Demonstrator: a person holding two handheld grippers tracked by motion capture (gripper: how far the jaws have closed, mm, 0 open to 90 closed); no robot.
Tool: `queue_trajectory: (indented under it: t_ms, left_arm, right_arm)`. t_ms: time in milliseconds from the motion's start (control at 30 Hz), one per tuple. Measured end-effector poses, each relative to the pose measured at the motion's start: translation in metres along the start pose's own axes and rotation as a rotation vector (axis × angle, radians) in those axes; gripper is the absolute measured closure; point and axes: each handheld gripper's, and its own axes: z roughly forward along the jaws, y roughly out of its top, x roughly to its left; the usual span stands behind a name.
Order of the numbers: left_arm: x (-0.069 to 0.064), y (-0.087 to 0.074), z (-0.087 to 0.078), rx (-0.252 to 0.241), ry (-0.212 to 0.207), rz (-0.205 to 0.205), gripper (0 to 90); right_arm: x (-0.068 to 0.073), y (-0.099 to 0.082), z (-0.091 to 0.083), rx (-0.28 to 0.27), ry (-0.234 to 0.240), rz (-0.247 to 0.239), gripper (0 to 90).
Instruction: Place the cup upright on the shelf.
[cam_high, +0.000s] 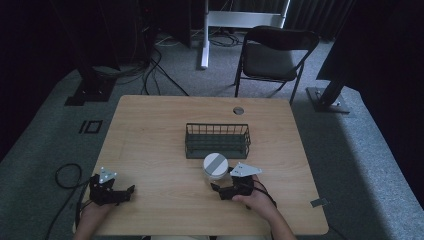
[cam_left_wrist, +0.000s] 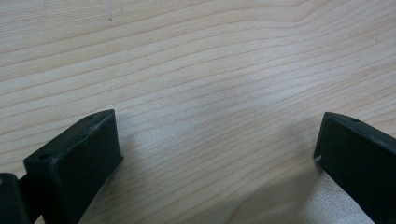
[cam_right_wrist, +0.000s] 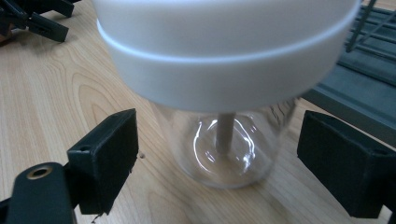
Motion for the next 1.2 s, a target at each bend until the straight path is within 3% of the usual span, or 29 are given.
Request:
queue_trajectory:
  t_ms: [633, 1200]
  left_arm:
    - [0.000, 0.000, 0.000, 0.000, 0.000, 0.000, 0.6]
    - [0.000, 0.000, 0.000, 0.000, 0.000, 0.000, 0.6]
  right_arm:
    - [0.001, 0.007, 0.010, -0.066, -0.015, 0.029, 12.3]
    - [0.001, 0.007, 0.016, -0.065, -0.030, 0.026, 15.3]
